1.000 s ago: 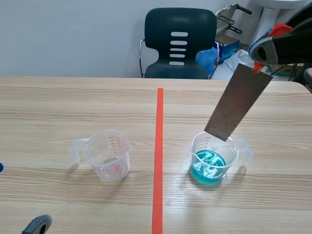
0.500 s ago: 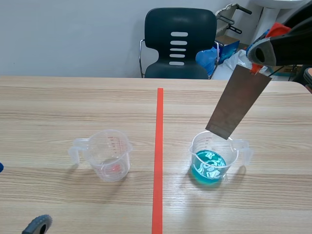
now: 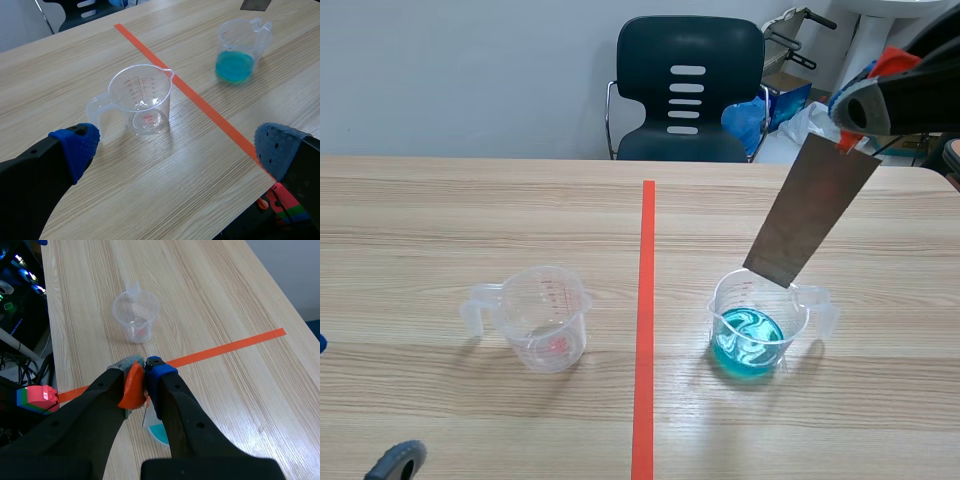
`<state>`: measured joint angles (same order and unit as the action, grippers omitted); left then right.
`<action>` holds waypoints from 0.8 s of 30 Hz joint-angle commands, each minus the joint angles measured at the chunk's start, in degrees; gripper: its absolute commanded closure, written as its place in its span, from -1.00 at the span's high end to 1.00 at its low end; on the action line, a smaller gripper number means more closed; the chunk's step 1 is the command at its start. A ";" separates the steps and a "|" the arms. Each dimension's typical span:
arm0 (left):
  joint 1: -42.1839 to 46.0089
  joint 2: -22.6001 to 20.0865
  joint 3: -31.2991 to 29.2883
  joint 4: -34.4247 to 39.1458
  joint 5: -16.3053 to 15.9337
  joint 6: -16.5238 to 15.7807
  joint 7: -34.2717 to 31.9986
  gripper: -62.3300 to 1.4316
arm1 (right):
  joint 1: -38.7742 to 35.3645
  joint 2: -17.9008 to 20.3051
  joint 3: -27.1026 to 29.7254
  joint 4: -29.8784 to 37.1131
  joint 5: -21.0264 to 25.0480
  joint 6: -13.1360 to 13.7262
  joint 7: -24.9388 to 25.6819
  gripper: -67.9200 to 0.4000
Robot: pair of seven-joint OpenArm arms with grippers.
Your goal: Do the redox reaction experiment
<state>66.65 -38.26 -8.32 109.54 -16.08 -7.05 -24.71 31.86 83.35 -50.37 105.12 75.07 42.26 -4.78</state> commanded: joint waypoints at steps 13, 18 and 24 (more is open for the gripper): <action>-0.15 0.15 -0.11 0.76 -0.39 0.04 -0.81 1.00 | 1.18 0.96 0.87 -0.31 0.85 0.46 0.57 -0.96; -0.15 0.15 -0.11 0.76 -0.39 0.04 -0.81 1.00 | 1.18 0.96 0.87 -0.35 0.83 0.46 0.42 -0.96; -0.15 0.15 -0.11 0.76 -0.39 0.04 -0.81 1.00 | 1.18 0.96 0.90 -0.35 0.42 0.46 0.42 -0.96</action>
<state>66.65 -38.26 -8.32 109.54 -16.08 -7.05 -24.71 31.86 83.35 -50.37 104.84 75.02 42.26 -4.99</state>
